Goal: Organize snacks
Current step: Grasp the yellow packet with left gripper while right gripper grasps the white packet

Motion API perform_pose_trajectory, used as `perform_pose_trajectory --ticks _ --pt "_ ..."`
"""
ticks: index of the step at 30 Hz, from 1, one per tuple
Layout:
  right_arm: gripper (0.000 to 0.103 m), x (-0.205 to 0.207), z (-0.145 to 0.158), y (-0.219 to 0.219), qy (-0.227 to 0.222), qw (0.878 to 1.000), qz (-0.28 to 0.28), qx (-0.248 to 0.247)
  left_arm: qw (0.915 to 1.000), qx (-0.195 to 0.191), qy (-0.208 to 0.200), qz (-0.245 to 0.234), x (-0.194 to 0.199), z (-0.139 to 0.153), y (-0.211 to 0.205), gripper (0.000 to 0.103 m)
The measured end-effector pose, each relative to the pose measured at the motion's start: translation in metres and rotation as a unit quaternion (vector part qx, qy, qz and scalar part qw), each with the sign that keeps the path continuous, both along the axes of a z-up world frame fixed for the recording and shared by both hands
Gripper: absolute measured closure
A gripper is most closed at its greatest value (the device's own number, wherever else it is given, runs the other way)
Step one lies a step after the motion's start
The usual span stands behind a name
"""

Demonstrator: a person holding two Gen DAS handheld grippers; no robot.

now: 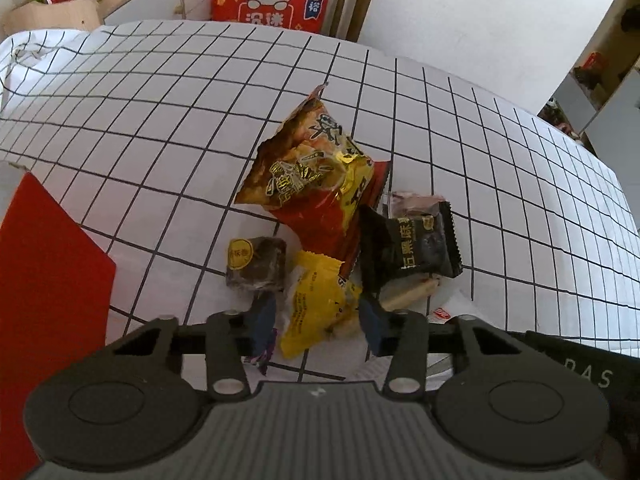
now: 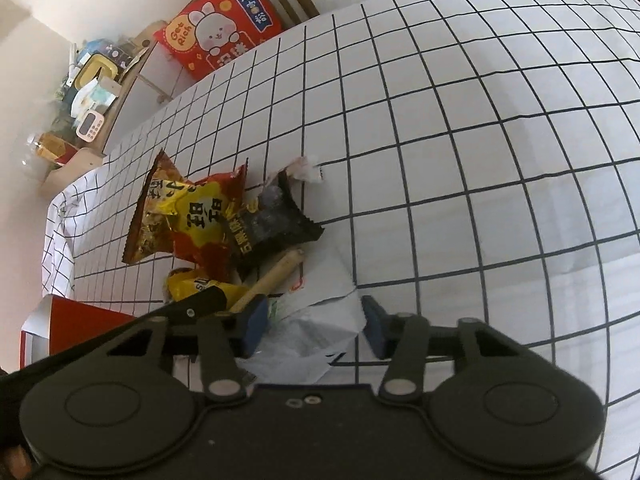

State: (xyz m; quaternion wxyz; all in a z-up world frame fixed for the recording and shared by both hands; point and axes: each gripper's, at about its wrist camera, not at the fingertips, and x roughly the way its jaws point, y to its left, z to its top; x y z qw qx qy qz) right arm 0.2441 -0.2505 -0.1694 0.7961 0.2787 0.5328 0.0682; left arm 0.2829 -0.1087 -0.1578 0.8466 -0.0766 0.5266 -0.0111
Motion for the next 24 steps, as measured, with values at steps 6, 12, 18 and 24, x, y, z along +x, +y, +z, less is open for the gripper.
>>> perform_pose_trajectory --ticks 6,12,18,24 --pt "0.074 -0.003 0.002 -0.006 -0.011 1.0 -0.011 0.009 0.9998 -0.017 0.003 0.013 0.002 0.0 0.009 0.075" --pt "0.079 -0.01 0.009 -0.007 -0.026 1.0 -0.015 0.007 0.9998 -0.017 -0.004 0.011 -0.003 0.003 0.008 0.078" --pt "0.081 -0.023 0.021 -0.007 -0.045 0.999 -0.003 -0.003 0.9997 -0.025 -0.007 0.004 -0.016 0.013 0.007 0.079" --pt "0.098 -0.039 0.032 -0.009 -0.046 0.999 0.015 0.003 0.9993 -0.038 -0.001 0.001 -0.037 0.027 0.011 0.079"
